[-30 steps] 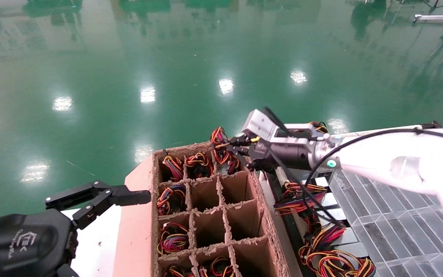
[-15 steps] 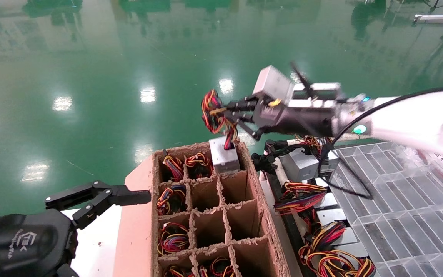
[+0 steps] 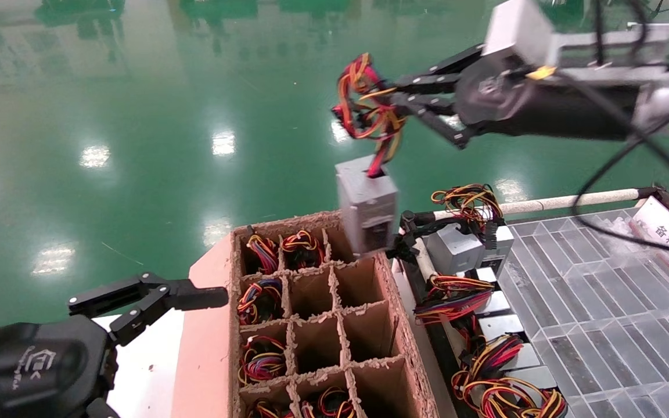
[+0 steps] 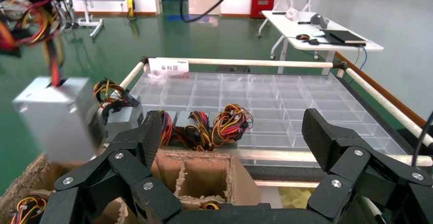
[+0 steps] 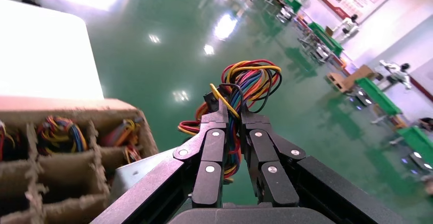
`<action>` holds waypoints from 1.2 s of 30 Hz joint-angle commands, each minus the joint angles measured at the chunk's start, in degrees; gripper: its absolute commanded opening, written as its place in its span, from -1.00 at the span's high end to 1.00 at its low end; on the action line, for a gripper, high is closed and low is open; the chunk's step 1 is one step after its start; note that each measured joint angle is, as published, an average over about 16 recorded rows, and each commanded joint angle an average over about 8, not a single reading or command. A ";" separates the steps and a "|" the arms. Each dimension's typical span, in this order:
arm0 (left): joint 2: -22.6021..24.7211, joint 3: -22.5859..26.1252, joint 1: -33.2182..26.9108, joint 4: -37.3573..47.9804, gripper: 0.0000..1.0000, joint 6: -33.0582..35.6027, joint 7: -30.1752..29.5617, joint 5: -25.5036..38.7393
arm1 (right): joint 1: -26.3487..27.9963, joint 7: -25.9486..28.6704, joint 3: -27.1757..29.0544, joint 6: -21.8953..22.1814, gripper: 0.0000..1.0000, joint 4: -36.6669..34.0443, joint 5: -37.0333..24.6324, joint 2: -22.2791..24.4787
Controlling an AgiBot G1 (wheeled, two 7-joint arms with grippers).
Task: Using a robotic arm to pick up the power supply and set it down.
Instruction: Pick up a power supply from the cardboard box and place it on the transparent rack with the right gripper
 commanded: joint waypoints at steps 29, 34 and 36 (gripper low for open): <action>0.00 0.01 0.00 0.00 -1.00 0.00 0.01 -0.01 | 4.75 3.02 -4.67 -5.05 1.00 2.35 -5.31 20.06; -0.01 0.01 0.00 0.00 -1.00 -0.01 0.01 -0.01 | 2.90 3.33 -4.88 -4.78 1.00 2.09 -4.99 21.02; -0.01 0.02 0.00 0.00 -1.00 -0.01 0.01 -0.01 | 2.14 3.50 -5.00 -4.64 1.00 1.90 -4.96 21.08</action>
